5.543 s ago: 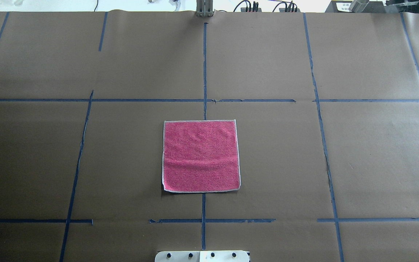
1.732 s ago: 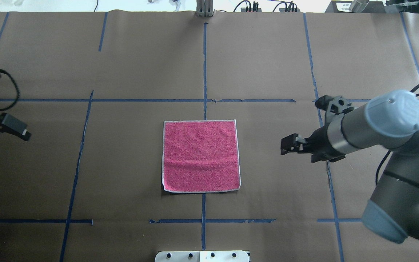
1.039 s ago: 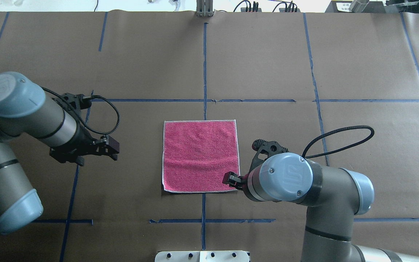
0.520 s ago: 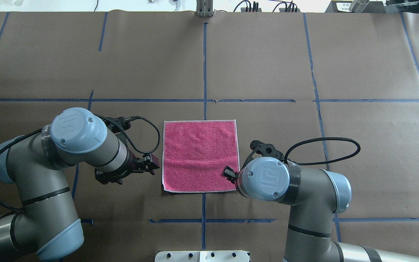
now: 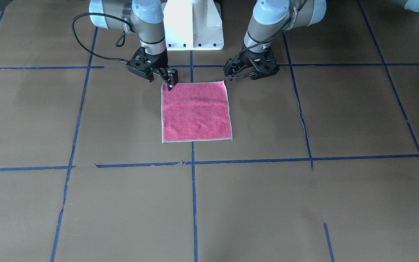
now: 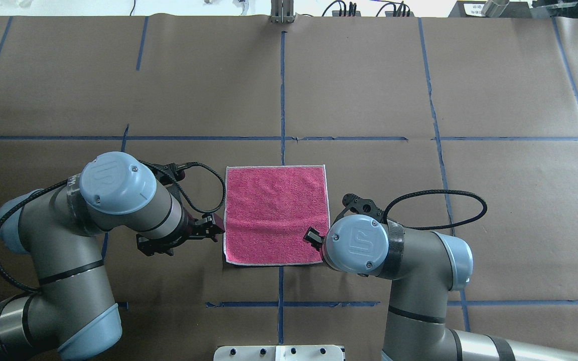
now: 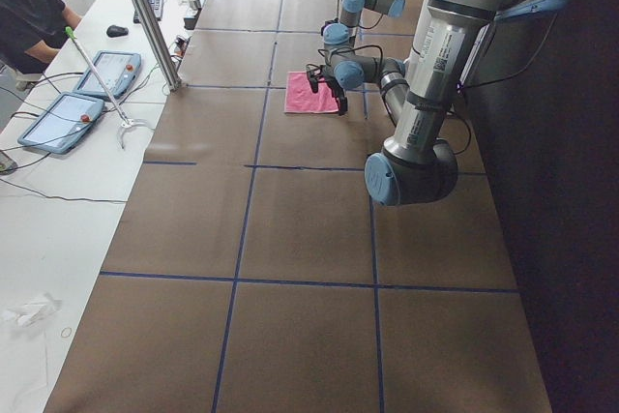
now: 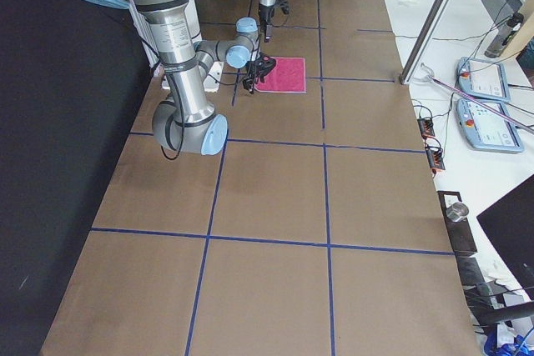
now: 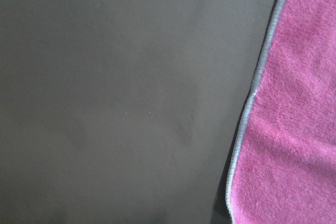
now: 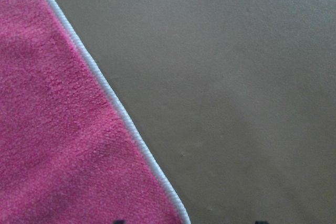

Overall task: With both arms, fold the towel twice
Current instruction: 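Lower both grippers and pinch the pink towel's nearest corners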

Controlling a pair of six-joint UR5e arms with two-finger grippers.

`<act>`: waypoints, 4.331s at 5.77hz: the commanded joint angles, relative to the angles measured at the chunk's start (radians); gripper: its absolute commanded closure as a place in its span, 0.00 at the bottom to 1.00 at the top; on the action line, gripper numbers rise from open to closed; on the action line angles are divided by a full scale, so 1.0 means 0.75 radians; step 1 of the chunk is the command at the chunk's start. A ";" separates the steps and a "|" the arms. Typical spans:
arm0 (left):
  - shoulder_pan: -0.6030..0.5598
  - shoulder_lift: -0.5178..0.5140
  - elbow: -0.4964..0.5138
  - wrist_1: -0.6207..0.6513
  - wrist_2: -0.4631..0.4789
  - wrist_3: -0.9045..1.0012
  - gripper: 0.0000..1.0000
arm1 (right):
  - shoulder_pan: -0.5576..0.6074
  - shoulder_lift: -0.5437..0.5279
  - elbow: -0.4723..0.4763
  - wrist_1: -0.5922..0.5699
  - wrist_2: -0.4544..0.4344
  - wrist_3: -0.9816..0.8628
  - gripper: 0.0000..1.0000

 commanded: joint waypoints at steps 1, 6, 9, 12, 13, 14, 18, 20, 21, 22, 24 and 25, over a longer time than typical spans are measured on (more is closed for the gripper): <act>-0.001 -0.001 -0.001 0.000 0.001 -0.001 0.00 | -0.002 0.007 -0.009 0.010 0.007 0.001 0.23; -0.001 -0.016 -0.003 0.000 0.001 -0.003 0.00 | -0.029 0.002 -0.001 0.010 0.035 0.071 0.48; -0.001 -0.016 -0.003 0.000 0.001 -0.013 0.00 | -0.004 -0.002 0.005 0.010 0.031 0.077 0.68; 0.001 -0.018 -0.007 0.000 0.001 -0.043 0.00 | -0.006 0.000 0.003 0.010 0.033 0.095 0.93; 0.028 -0.040 0.031 0.000 0.001 -0.086 0.00 | -0.006 0.002 0.005 0.012 0.035 0.120 1.00; 0.060 -0.121 0.127 -0.006 0.057 -0.129 0.02 | -0.006 0.002 0.007 0.012 0.033 0.122 1.00; 0.112 -0.163 0.212 -0.020 0.097 -0.142 0.50 | 0.002 -0.006 0.044 0.010 0.033 0.122 1.00; 0.116 -0.165 0.218 -0.025 0.095 -0.144 0.55 | 0.002 -0.006 0.044 0.010 0.033 0.122 1.00; 0.116 -0.163 0.220 -0.025 0.095 -0.144 0.61 | 0.002 -0.006 0.044 0.010 0.033 0.122 1.00; 0.116 -0.163 0.218 -0.029 0.095 -0.144 0.82 | 0.002 -0.006 0.044 0.010 0.033 0.122 1.00; 0.118 -0.173 0.218 -0.027 0.091 -0.146 1.00 | 0.002 -0.008 0.046 0.010 0.033 0.120 1.00; 0.118 -0.185 0.218 -0.027 0.091 -0.164 1.00 | 0.004 -0.022 0.058 0.010 0.033 0.122 1.00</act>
